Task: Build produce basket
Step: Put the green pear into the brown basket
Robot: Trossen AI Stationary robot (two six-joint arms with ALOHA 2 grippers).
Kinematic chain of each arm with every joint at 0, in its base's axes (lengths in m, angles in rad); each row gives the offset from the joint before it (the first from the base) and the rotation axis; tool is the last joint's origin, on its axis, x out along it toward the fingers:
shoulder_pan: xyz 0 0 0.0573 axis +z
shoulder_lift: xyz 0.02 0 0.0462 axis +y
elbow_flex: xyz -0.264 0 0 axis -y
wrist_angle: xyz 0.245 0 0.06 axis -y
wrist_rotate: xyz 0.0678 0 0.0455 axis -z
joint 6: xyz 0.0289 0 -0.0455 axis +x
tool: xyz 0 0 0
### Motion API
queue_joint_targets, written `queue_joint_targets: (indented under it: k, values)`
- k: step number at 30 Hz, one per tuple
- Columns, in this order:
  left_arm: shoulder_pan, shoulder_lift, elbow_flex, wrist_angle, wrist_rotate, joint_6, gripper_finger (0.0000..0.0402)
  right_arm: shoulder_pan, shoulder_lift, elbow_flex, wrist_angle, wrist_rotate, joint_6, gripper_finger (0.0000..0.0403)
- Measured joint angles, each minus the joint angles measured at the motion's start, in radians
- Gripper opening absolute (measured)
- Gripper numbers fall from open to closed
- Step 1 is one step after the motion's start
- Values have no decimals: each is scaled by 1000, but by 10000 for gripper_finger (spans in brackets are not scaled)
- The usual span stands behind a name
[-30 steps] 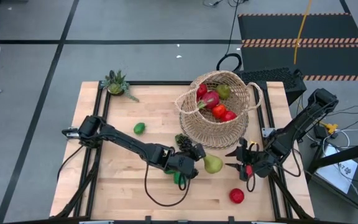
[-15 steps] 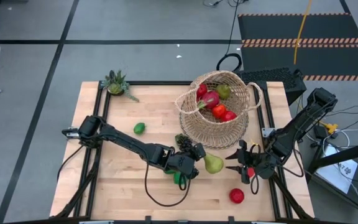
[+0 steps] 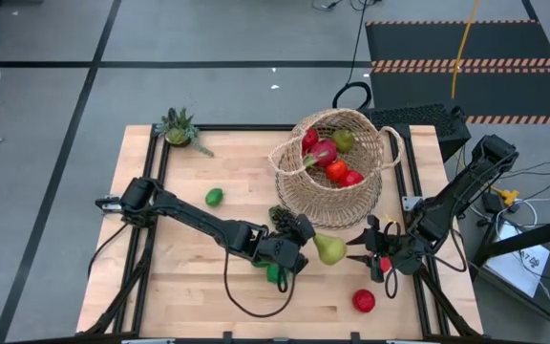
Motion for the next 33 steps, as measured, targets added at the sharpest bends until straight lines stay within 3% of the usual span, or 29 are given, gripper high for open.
queue_joint_targets:
  k: [8,13,21,33]
  values:
    - [11,0,0,0,12,-189,17,0,0,0,0,0,0,171]
    - [24,0,0,7,27,-308,4,0,0,0,0,0,0,171]
    - [60,0,0,107,61,-627,13,0,0,0,0,0,0,171]
    - [99,0,0,226,72,-932,6,0,0,0,-1,22,1,171]
